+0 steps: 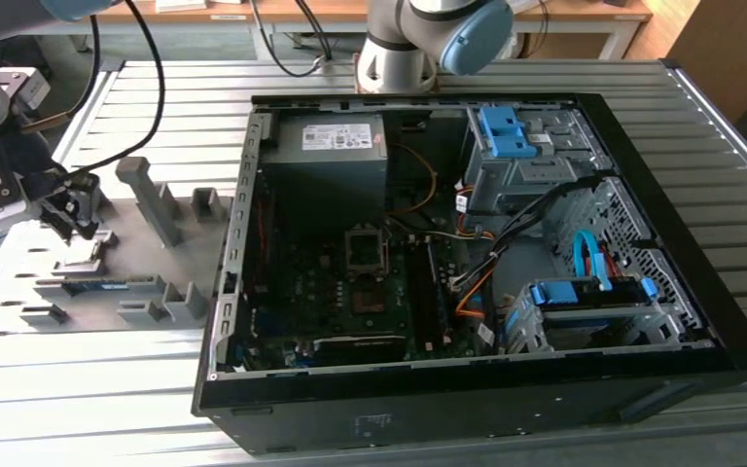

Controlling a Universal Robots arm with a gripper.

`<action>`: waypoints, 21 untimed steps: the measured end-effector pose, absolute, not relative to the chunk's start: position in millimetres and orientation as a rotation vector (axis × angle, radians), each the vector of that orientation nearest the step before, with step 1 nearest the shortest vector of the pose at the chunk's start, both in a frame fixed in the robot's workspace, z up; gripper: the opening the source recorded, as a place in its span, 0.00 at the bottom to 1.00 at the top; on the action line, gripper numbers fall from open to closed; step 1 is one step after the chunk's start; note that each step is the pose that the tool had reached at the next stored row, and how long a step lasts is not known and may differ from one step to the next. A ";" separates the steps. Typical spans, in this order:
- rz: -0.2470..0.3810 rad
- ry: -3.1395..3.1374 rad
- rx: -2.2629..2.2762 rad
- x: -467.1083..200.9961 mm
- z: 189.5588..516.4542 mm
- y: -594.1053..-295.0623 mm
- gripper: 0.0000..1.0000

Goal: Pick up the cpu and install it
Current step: 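Pick up the cpu and move it towards the insertion slot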

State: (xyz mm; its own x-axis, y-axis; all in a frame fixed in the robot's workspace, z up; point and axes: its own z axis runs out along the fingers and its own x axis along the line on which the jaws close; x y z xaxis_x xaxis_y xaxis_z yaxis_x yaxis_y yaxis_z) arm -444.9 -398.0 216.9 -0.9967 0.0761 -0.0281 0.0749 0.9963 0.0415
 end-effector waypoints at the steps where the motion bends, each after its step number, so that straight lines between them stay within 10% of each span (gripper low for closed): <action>1: 0.063 3.109 0.118 -444.9 216.8 -398.0 0.35; 11: 0.063 3.109 0.118 -444.9 216.7 -398.0 0.66; 21: 0.043 3.111 0.085 -445.2 209.2 -398.8 0.66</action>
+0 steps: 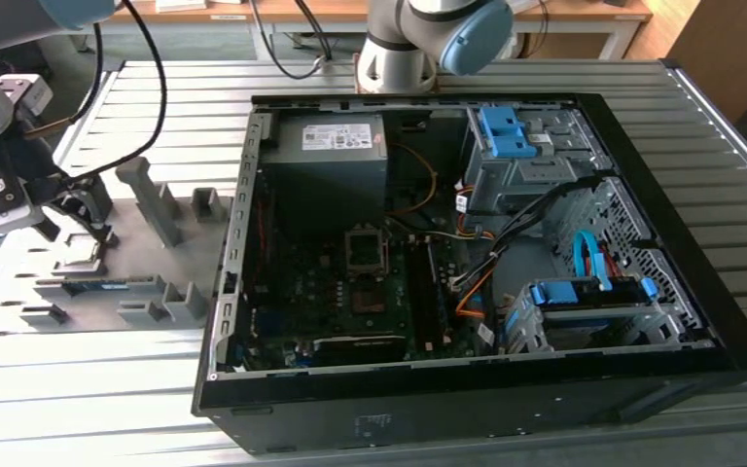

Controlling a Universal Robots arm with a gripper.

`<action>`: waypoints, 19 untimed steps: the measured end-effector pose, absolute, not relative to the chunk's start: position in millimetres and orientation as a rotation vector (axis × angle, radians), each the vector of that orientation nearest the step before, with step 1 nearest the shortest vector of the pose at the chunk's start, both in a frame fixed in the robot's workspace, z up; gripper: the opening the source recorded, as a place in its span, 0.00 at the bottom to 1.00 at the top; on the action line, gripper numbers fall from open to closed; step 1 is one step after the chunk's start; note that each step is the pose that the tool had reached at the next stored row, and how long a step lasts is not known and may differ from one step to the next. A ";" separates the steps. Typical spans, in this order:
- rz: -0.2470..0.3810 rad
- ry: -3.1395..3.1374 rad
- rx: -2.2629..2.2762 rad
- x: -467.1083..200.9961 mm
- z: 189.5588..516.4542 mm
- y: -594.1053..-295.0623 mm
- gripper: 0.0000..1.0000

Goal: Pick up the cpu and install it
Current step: 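Pick up the cpu and move it towards the insertion slot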

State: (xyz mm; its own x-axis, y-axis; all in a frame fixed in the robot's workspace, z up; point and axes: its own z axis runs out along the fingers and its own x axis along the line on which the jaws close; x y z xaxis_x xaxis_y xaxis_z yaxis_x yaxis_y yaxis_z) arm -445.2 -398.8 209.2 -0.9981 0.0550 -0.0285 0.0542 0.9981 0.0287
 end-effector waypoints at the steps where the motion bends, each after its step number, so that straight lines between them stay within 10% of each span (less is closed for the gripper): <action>1: 0.044 3.112 0.067 -445.2 208.3 -398.9 0.66; 19: 0.050 3.113 -0.018 -448.0 183.8 -400.1 0.66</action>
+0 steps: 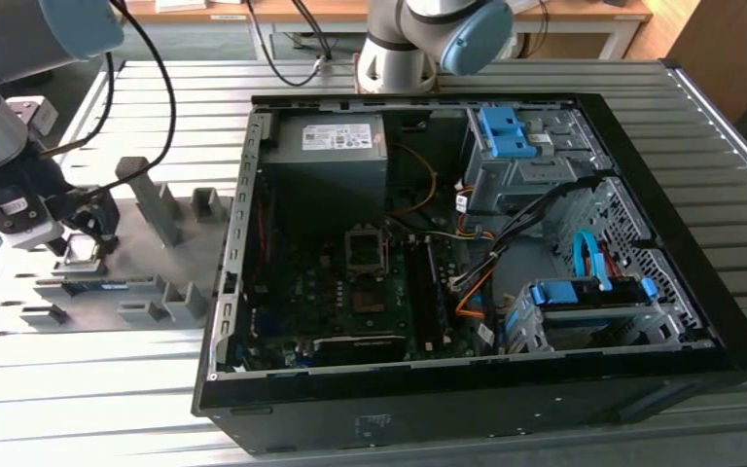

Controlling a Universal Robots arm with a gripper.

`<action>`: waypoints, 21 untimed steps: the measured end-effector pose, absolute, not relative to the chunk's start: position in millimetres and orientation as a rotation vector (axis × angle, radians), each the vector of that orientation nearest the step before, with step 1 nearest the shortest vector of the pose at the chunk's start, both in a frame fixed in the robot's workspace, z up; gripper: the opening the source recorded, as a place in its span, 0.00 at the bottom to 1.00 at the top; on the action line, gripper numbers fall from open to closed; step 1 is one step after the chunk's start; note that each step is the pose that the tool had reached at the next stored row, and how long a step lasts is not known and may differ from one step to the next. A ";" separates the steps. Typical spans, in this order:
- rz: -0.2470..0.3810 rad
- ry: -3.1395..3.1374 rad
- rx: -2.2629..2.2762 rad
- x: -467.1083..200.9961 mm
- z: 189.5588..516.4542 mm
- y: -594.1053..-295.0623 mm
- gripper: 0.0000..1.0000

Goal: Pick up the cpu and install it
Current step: 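Pick up the cpu and move it towards the insertion slot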

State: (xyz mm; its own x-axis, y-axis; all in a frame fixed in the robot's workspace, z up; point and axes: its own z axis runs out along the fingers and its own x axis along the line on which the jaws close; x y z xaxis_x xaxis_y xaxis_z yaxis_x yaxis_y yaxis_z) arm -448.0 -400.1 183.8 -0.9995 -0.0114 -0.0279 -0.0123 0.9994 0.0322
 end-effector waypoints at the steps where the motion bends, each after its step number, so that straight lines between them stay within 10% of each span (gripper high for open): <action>1: 0.050 3.113 -0.021 -448.1 183.7 -400.1 0.66; 21: 0.050 3.112 -0.043 -454.9 180.9 -401.8 0.66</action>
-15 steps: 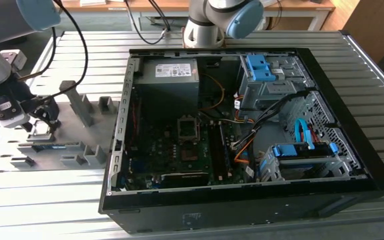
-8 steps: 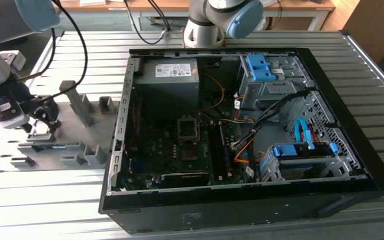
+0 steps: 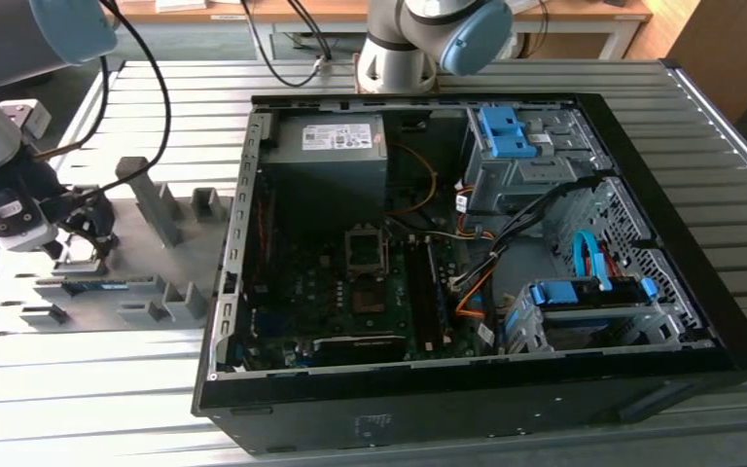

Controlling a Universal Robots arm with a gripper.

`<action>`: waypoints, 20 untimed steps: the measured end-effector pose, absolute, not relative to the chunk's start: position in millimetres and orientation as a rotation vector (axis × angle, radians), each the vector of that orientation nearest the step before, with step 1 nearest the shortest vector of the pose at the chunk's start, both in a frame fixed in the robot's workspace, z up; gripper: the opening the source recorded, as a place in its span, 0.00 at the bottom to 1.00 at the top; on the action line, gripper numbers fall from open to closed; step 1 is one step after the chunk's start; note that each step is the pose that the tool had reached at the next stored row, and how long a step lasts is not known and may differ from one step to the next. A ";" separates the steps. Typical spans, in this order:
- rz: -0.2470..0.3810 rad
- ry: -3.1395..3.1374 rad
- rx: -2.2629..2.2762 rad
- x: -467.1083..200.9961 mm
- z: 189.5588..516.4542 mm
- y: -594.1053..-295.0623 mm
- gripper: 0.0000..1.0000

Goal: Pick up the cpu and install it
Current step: 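Pick up the cpu and move it towards the insertion slot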

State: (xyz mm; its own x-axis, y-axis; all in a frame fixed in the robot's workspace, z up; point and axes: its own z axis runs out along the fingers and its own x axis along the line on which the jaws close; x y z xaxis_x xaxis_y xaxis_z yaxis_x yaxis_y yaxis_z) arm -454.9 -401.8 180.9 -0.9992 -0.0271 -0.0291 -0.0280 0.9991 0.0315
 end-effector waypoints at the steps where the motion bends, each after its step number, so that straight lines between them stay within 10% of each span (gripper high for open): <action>1: 0.050 3.112 -0.043 -454.9 180.7 -401.8 0.66; 20: 0.050 3.112 -0.043 -454.9 180.3 -401.8 0.47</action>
